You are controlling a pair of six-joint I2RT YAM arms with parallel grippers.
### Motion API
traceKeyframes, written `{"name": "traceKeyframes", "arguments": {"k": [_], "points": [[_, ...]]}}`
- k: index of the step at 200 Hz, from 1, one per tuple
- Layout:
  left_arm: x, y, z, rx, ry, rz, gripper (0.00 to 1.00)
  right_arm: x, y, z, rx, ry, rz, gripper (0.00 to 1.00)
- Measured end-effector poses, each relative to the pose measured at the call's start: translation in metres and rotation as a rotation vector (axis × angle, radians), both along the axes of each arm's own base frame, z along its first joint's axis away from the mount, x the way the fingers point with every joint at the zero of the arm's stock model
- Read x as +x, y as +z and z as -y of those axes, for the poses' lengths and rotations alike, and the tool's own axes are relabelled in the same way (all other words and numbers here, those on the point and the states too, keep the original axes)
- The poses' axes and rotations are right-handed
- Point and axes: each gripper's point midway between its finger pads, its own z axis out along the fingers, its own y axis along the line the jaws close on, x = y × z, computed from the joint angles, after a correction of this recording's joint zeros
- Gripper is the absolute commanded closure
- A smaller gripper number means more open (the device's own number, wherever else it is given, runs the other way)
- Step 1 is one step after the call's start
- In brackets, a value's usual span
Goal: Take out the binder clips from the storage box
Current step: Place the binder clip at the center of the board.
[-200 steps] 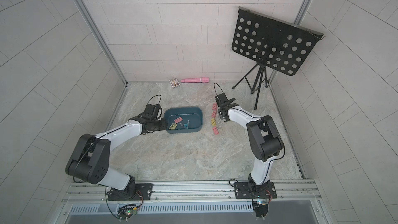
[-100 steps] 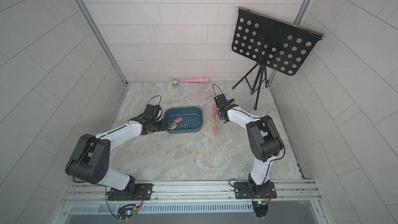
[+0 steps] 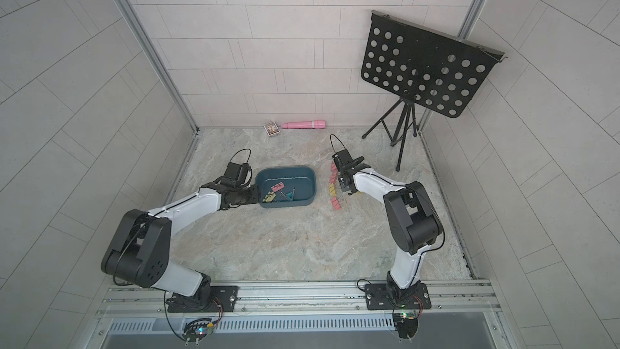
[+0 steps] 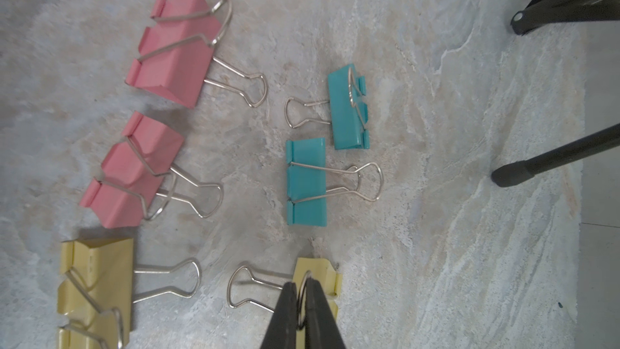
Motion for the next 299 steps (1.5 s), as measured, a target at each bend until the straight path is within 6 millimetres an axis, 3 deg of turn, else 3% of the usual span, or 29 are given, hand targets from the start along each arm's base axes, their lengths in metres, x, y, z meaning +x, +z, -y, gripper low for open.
{"name": "traceKeyframes", "arguments": {"k": [259,299], "points": [[-0.001,-0.001,0.0,0.0,0.0,-0.002,0.59,-0.018,0.0,-0.01,0.046,0.026,-0.034,0.85],[-0.001,-0.001,0.0,0.001,0.001,-0.002,0.59,-0.022,0.02,-0.01,0.062,0.038,-0.019,0.8]]}}
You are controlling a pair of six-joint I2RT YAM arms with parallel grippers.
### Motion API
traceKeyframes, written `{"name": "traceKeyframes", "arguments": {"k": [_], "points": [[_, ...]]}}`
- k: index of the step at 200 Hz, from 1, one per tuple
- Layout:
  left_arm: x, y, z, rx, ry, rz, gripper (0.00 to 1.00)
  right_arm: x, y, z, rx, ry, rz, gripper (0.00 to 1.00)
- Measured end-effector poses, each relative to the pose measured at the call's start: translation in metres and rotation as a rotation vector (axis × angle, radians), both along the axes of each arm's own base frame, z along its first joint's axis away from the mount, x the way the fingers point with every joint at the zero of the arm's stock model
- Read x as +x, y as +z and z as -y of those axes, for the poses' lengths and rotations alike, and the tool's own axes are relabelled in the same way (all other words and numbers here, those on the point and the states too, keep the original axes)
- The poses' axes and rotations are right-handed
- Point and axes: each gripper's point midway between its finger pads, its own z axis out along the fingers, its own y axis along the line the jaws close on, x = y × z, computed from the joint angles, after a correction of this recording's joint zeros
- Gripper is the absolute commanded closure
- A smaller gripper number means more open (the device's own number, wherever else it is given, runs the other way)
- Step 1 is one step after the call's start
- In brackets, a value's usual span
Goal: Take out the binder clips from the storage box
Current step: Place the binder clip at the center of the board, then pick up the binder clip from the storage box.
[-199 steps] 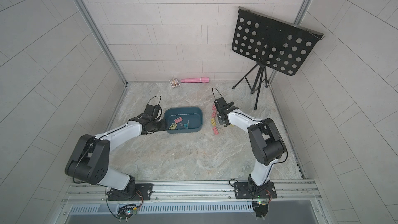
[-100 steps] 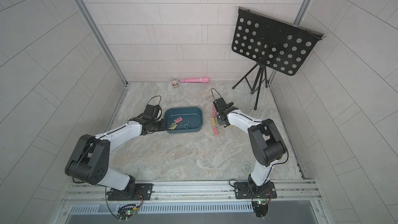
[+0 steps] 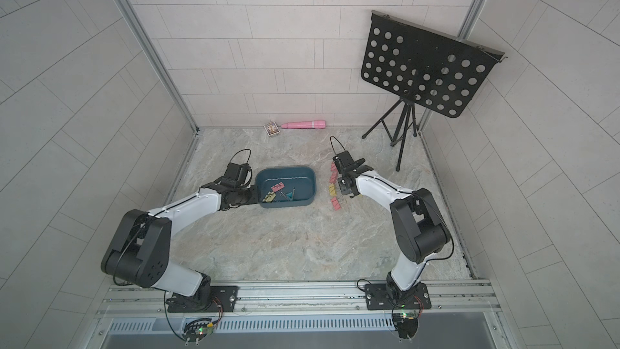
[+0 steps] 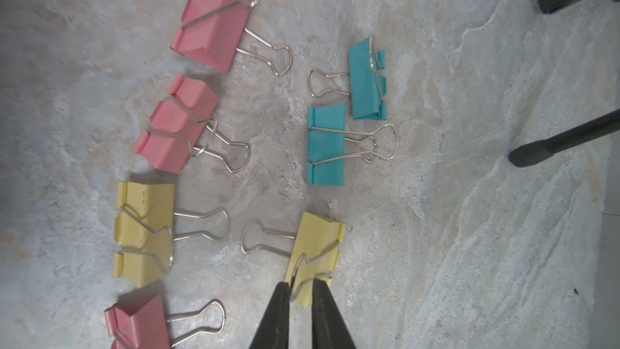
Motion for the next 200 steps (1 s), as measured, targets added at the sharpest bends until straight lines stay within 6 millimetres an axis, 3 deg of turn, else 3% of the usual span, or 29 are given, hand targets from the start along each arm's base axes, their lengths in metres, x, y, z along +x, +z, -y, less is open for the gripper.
{"name": "traceKeyframes", "arguments": {"k": [40,60,91,118,149,200], "points": [[0.0,0.0,0.0,0.001,0.0,0.001,0.59,0.007,0.054,-0.021,0.1,0.078,0.093,0.74],[0.0,0.0,0.0,0.001,0.0,0.001,0.59,0.009,0.077,-0.045,0.193,0.156,0.125,0.72],[0.0,0.0,0.0,0.0,0.0,0.0,0.59,0.01,0.091,-0.089,0.322,0.286,0.125,0.71],[0.0,0.0,0.001,-0.003,-0.001,-0.001,0.59,0.009,0.089,-0.142,0.411,0.42,0.079,0.69],[0.0,0.0,0.001,-0.006,0.0,-0.001,0.59,0.002,0.07,-0.201,0.496,0.552,-0.016,0.69],[0.0,0.0,0.001,-0.008,-0.001,-0.002,0.59,-0.014,0.038,-0.262,0.592,0.651,-0.153,0.65]]}}
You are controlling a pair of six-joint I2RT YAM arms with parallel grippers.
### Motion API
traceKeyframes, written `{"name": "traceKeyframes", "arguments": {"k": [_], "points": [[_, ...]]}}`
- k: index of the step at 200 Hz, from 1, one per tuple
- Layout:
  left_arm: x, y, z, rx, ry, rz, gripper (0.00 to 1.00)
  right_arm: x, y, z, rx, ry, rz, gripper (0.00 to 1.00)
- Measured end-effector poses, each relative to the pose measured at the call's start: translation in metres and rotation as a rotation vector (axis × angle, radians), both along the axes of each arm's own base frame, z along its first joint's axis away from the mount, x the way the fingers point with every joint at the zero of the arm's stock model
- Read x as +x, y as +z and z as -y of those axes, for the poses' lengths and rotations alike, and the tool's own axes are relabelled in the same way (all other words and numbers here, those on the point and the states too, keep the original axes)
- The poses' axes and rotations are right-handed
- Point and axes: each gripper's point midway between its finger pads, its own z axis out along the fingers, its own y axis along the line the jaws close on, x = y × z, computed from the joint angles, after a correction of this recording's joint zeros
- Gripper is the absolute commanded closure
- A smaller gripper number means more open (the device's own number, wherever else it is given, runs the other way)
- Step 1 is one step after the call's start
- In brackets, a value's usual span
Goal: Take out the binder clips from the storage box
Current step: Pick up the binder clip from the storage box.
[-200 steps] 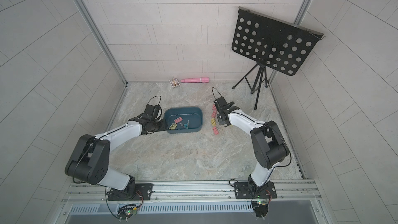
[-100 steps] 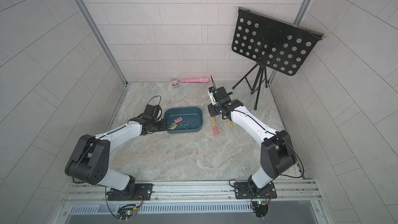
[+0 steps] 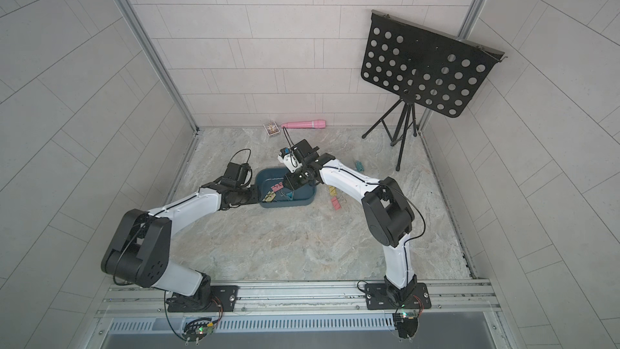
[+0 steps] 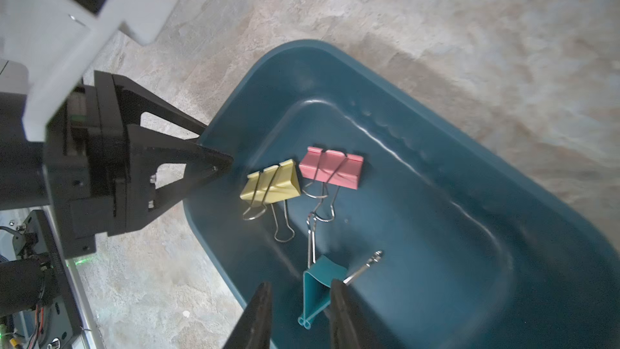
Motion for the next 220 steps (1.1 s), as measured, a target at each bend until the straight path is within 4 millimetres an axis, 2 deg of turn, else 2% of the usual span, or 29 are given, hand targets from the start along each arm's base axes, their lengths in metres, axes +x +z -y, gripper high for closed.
{"name": "traceKeyframes", "arguments": {"k": [21,62,169,220], "points": [[0.0,0.0,0.0,0.0,0.0,0.0,0.59,-0.007,-0.009,-0.015,0.018,0.027,-0.04,0.63],[0.0,0.0,0.0,-0.002,0.002,-0.001,0.59,-0.012,-0.022,-0.033,0.061,0.042,-0.104,0.61],[0.0,0.0,0.0,-0.003,0.002,-0.002,0.59,-0.009,-0.045,-0.05,0.096,0.023,-0.194,0.59],[0.0,0.0,0.0,-0.003,0.002,-0.002,0.59,-0.005,-0.044,-0.056,0.11,0.016,-0.2,0.59]]}}
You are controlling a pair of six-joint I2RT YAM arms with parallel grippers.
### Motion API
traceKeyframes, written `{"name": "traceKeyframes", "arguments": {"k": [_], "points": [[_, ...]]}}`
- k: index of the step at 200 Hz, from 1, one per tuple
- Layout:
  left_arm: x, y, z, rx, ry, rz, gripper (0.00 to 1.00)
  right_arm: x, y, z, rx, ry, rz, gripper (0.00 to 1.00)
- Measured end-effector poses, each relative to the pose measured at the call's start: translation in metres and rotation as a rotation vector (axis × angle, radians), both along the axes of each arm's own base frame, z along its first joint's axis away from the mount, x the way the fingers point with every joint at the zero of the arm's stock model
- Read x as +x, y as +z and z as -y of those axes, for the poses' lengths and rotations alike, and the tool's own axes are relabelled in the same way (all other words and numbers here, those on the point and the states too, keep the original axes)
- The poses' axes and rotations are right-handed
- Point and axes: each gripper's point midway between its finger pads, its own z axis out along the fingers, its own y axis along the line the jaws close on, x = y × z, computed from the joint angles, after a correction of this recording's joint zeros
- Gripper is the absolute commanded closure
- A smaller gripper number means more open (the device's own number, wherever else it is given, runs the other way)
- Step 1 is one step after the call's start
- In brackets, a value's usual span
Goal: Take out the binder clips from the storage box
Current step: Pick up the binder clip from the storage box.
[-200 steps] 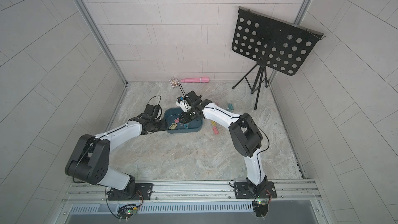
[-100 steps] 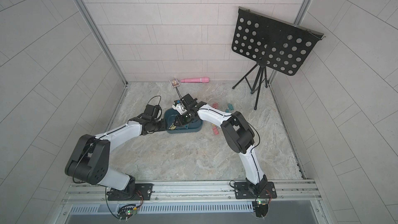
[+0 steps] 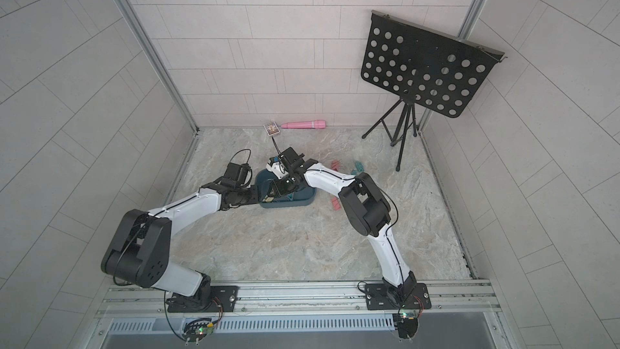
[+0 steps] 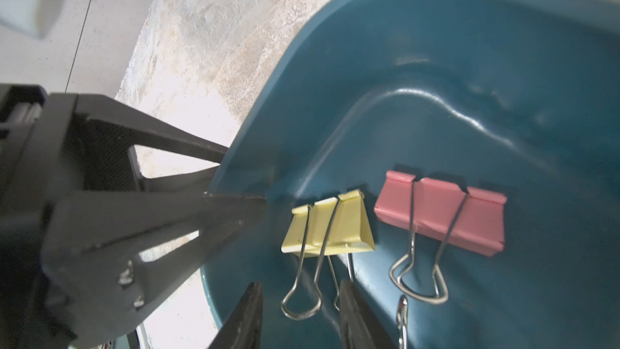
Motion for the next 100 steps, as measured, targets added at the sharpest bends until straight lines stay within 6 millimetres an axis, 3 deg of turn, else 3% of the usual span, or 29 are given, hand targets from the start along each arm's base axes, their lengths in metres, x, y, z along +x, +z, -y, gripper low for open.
{"name": "traceKeyframes", "arguments": {"k": [51,100], "points": [[0.0,0.0,0.0,0.0,0.0,0.0,0.59,0.0,-0.01,0.0,-0.013,-0.003,-0.023,0.6],[0.0,0.0,0.0,0.0,0.0,0.0,0.59,-0.004,-0.014,0.0,-0.023,0.001,-0.037,0.72]]}}
